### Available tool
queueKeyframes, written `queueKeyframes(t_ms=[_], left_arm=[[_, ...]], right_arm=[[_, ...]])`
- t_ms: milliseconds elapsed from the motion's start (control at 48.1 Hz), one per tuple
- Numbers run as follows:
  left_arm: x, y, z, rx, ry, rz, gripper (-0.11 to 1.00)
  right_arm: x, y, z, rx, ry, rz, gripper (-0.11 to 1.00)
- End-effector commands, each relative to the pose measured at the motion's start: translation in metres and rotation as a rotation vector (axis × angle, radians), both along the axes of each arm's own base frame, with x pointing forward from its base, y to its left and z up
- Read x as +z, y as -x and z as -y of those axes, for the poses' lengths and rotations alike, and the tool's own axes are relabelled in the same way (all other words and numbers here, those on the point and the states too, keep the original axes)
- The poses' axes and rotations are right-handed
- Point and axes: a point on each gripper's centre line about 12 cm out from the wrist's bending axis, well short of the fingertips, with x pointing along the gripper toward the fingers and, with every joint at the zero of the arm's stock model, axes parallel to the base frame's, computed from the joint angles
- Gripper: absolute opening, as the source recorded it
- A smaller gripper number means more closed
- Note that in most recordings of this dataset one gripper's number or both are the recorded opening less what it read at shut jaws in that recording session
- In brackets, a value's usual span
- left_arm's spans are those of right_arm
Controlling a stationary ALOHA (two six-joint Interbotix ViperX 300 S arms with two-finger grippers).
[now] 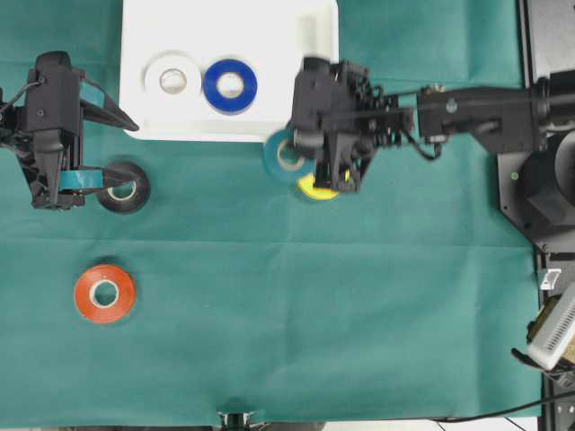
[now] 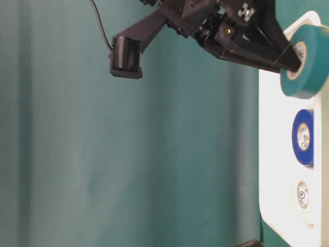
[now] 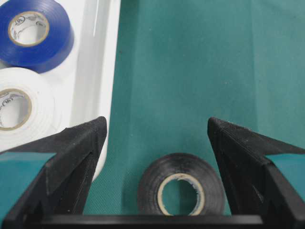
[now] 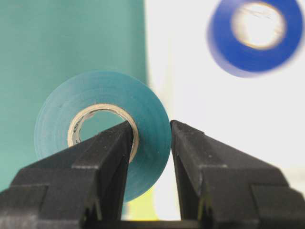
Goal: Put the tape alternately from left to right into the white case.
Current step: 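Lift the teal roll and carry it into the tray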
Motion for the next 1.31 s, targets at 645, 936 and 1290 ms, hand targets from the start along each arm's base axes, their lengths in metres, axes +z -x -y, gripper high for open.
queueKeyframes(t_ms=[645, 936, 1290], left_arm=[[0.007, -0.003, 0.0, 0.0, 0.002, 0.028, 0.85], [0.006, -0.003, 0.0, 0.0, 0.0, 0.026, 0.85], [0.006, -0.003, 0.0, 0.0, 0.002, 0.026, 0.85]], right_arm=[[-0.001, 0.001, 0.114, -0.221, 0.081, 0.048, 0.01], [-0.004, -0.001, 0.131, -0.254, 0.081, 0.052, 0.01], [-0.005, 0.001, 0.132, -0.26, 0.08, 0.049, 0.01]])
